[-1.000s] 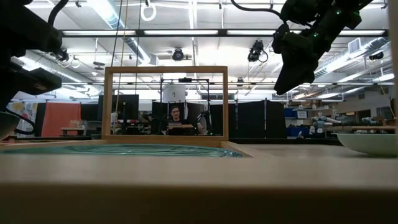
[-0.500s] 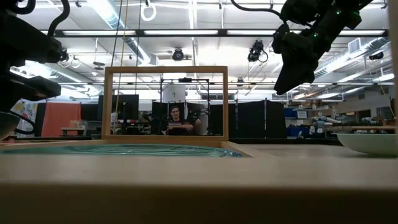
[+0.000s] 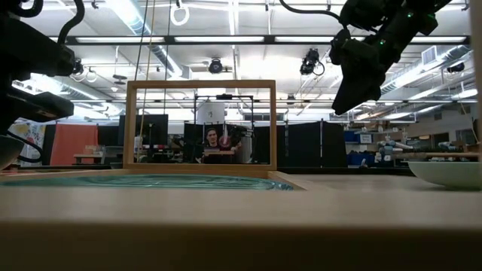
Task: Place and stack plates onto a shelf
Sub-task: Stack the small pink transparent plate on top of the small blue transparent plate on the shelf
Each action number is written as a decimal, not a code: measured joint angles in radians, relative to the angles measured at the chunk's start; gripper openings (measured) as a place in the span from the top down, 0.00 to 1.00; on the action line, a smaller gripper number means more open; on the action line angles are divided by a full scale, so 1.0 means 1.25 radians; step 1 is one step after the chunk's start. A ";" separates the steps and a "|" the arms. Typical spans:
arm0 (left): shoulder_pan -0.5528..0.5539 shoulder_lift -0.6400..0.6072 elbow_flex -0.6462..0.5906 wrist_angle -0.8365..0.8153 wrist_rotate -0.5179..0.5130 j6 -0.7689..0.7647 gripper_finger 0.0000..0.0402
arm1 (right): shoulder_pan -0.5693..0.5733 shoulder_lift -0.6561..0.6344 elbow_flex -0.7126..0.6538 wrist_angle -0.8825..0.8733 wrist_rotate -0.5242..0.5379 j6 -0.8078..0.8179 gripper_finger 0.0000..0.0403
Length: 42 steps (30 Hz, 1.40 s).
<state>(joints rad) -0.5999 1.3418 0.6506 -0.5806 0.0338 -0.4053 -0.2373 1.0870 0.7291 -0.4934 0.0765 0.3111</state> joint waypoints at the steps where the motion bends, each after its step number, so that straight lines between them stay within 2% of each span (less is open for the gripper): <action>1: 0.000 0.000 0.000 0.000 0.000 0.000 0.72 | 0.000 0.000 0.000 0.000 0.000 0.000 0.62; 24: 0.000 0.000 0.000 0.000 -0.011 0.000 0.97 | 0.000 0.000 0.000 0.000 0.000 0.000 0.62; 34: 0.000 0.000 0.000 0.000 -0.010 -0.002 0.99 | 0.000 0.000 0.000 0.000 0.000 0.000 0.62; 42: 0.000 0.000 0.018 -0.014 0.027 -0.002 0.99 | 0.000 0.000 0.000 0.000 0.000 0.000 0.62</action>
<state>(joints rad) -0.5998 1.3415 0.6733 -0.5983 0.0677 -0.4080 -0.2371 1.0871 0.7291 -0.4931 0.0765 0.3111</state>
